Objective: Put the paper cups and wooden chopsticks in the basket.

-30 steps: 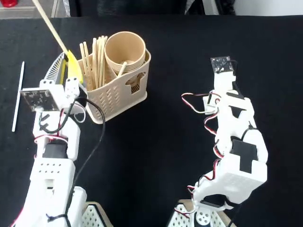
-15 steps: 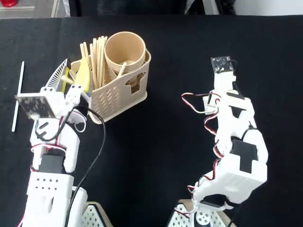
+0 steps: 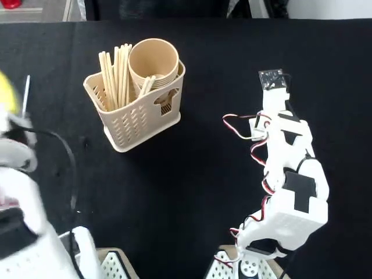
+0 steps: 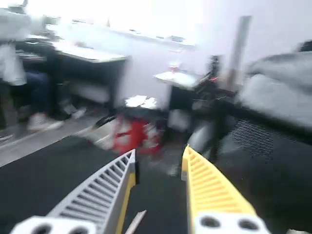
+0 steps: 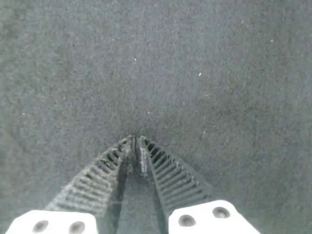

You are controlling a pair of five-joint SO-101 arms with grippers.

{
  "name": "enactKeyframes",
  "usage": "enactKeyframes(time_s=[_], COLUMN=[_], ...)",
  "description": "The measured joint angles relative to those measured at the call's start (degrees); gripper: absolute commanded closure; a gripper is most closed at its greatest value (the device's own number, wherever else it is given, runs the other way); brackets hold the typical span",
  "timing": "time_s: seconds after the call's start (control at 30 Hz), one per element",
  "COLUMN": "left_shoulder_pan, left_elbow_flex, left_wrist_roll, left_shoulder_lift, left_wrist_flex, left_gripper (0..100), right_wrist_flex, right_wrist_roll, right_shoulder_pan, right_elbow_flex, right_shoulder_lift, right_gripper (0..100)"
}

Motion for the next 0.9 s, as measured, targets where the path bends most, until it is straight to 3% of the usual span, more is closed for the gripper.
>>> enactKeyframes(time_s=[0.33,0.53,0.9], left_shoulder_pan=[-9.41,-12.75,-12.66], left_elbow_flex=[-17.14,-34.73,-85.98], left_wrist_roll=[-20.66,-23.03,-25.85], left_shoulder_lift=[43.25,69.45,114.90], left_wrist_flex=[5.10,7.03,26.81], left_gripper=[84,84,84], right_wrist_flex=[0.00,0.00,0.00], right_wrist_roll=[0.00,0.00,0.00], right_shoulder_pan=[0.00,0.00,0.00], right_elbow_flex=[0.00,0.00,0.00], right_shoulder_lift=[0.00,0.00,0.00], right_gripper=[98.5,98.5,98.5])
